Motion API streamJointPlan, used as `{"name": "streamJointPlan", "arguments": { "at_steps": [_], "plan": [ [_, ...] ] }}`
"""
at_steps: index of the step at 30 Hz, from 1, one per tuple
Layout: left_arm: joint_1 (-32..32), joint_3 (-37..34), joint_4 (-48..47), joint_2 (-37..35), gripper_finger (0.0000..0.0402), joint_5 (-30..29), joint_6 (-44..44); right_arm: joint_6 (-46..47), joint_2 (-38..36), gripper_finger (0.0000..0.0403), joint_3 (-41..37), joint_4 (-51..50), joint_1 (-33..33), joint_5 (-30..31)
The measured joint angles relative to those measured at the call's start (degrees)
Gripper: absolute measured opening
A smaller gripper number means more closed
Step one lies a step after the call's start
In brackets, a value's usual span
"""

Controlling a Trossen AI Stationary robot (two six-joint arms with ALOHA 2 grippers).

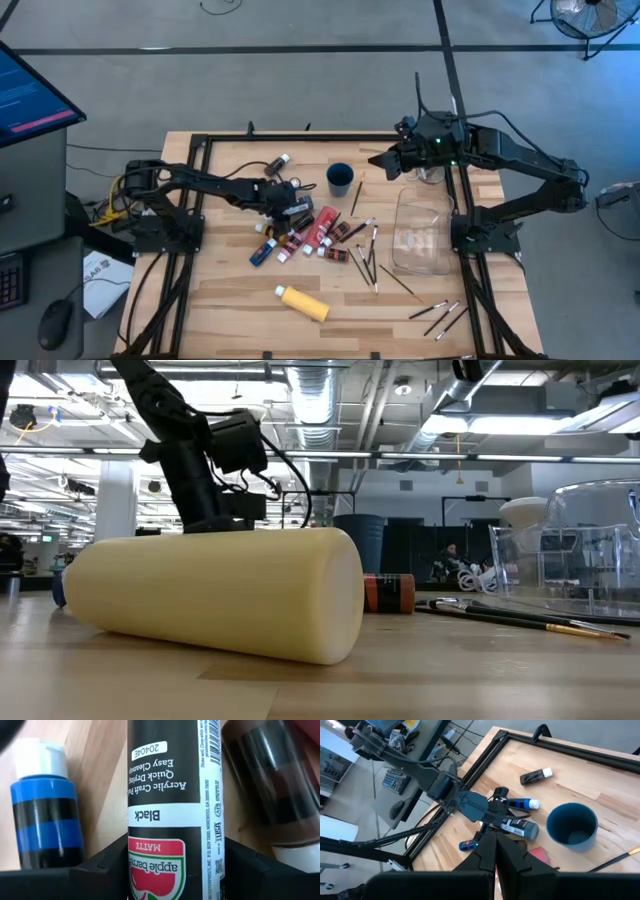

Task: Pick & Place Paint Supplies
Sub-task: Put the large black paint bottle into the transparent bin

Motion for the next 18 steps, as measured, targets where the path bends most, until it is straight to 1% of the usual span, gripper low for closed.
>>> {"name": "streamJointPlan", "arguments": {
  "at_steps": [2,4,6,8,9,14,16,18],
  "plan": [
    [0.0,0.0,0.0,0.3,0.0209,-0.1,-1.5,0.0,0.0,0.0000,0.0,0.0,0.5,0.0],
    [0.0,-0.1,0.1,-0.4,0.0189,0.0,-2.9,0.0,0.0,0.0000,0.0,0.0,0.7,0.0],
    [0.0,-0.2,0.2,-2.4,0.0162,0.0,-4.4,0.0,0.0,0.0000,0.0,0.0,1.1,0.0],
    [0.0,-0.6,-1.6,-5.0,0.0138,1.0,-6.0,0.0,0.0,0.0000,0.0,0.0,1.3,0.0],
    [0.0,-0.7,-2.3,-6.9,0.0136,1.3,-6.7,0.0,0.0,0.0000,0.0,0.0,1.3,0.0],
    [0.0,-0.3,0.6,-19.0,0.0136,2.0,-10.7,0.0,0.0,0.0000,0.0,0.7,1.3,0.1],
    [0.0,-0.5,1.8,-24.5,0.0136,3.6,-13.3,0.0,0.0,0.0000,0.0,3.4,1.3,0.1],
    [0.3,-0.5,6.0,-30.2,0.0136,6.0,-16.9,0.0,0.0,0.0000,0.0,7.9,1.5,0.1]
  ]
}}
